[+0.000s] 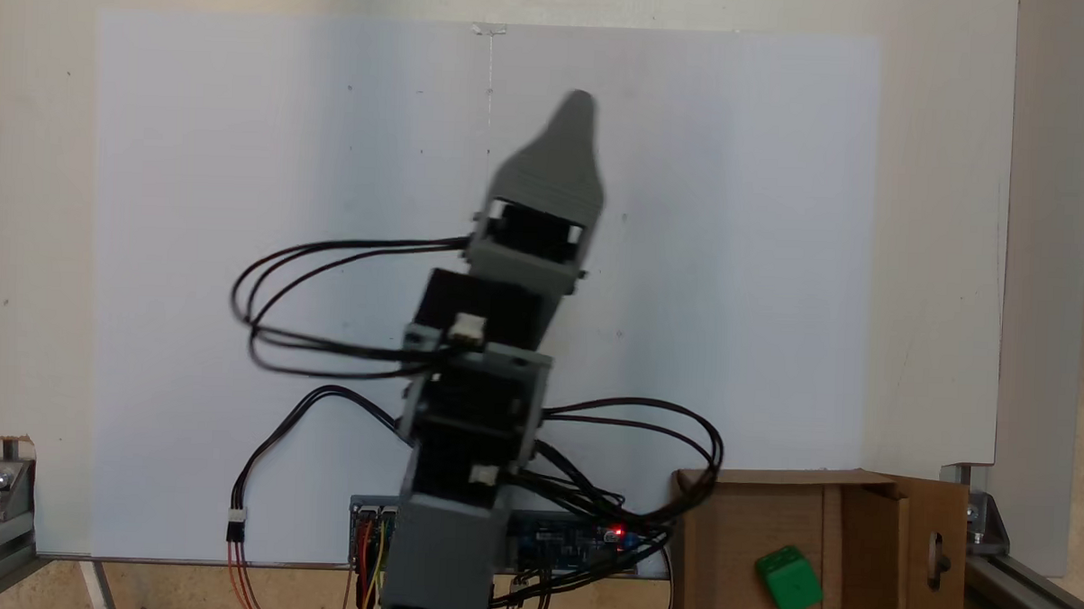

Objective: Grasp a green dice and put it in the bin.

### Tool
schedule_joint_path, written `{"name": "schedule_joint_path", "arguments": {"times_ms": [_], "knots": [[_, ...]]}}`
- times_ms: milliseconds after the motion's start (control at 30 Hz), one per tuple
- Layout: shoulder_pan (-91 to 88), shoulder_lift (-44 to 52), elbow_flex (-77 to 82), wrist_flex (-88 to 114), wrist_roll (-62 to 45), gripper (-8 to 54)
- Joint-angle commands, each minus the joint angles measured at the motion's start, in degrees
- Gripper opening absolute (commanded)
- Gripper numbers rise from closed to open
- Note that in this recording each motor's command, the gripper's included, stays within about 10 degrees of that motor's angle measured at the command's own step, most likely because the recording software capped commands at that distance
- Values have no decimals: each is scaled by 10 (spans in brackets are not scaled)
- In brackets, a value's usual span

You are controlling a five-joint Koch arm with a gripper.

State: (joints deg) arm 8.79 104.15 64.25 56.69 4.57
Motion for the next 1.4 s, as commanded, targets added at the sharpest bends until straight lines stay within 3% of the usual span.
{"name": "schedule_joint_path", "arguments": {"times_ms": [0, 567, 967, 1367], "knots": [[-52, 31, 19, -40, 25, 444], [-120, 305, 591, -491, 22, 452], [-112, 315, 904, -800, 15, 441], [-72, 316, 984, -1093, 15, 433]]}}
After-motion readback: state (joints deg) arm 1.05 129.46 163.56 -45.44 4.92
